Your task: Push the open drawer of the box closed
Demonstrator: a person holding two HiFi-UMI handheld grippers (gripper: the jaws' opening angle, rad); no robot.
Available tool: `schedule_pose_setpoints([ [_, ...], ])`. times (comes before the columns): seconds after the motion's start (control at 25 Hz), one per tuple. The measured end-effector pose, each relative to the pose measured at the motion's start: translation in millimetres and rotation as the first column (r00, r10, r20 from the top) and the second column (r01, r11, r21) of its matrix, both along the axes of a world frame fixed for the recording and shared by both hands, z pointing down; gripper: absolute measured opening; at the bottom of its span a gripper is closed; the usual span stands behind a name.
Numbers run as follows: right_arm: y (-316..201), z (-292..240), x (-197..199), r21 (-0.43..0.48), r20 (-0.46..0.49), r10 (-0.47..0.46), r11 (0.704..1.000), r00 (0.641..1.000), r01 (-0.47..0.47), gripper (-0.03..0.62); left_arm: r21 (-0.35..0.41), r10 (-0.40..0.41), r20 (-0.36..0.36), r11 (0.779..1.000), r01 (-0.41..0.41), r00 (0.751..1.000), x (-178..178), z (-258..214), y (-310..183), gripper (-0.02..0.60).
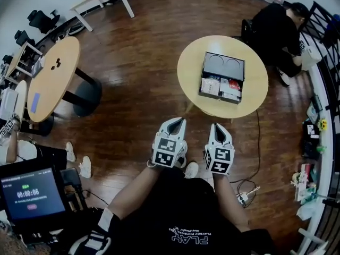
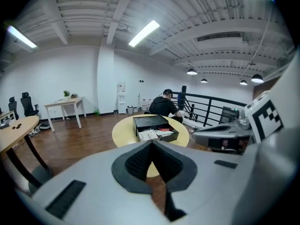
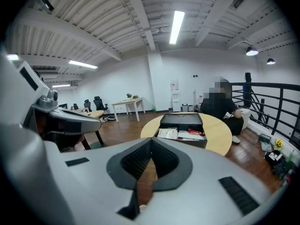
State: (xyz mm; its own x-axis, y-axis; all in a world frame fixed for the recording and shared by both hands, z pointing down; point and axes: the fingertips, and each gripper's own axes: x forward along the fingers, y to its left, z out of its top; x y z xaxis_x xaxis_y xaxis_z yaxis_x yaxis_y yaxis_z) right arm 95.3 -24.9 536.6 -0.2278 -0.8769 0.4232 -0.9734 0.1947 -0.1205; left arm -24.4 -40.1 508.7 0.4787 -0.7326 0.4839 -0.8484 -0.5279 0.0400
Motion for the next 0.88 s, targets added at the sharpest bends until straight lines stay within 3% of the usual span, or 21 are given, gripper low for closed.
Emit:
schedule_pose_setpoints([
  [0.48,-81,37,18,-0.107,-0.087,0.09,0.989,0.992,-0.1,0.005,-0.026,0.118,-0.03,0.993,-0.118,0.993,24,21,-81,-0.003],
  [0.88,-134,64,14,-0.183,-0.12,0.129,0.972,0.984,-0.15,0.005,-0.064,0.159,-0.061,0.985,-0.163,0.985,11,30,-151,-0.003],
])
